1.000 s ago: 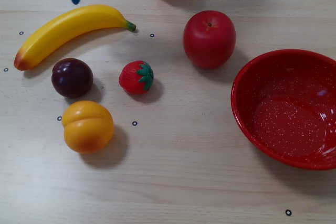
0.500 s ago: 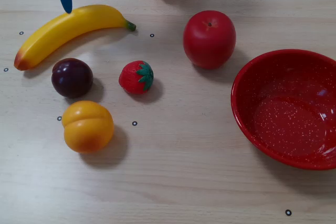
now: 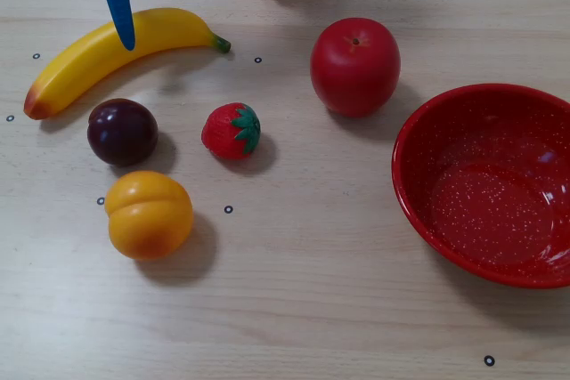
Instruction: Put the banana in the red bowl.
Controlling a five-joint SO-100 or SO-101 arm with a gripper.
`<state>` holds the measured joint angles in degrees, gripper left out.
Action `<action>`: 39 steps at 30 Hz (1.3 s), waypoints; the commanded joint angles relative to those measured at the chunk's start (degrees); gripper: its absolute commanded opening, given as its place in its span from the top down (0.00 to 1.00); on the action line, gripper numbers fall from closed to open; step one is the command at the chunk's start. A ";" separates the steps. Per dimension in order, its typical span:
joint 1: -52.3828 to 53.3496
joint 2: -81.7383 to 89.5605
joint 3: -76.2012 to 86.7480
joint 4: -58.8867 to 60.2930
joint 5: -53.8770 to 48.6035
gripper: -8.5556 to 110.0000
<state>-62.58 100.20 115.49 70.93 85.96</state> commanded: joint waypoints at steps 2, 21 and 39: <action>0.62 -0.26 0.09 -4.22 1.76 0.53; 1.67 -5.10 8.00 -21.01 5.01 0.93; 4.13 3.96 -17.93 14.94 -4.57 0.93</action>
<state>-60.47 97.21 104.85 82.27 84.02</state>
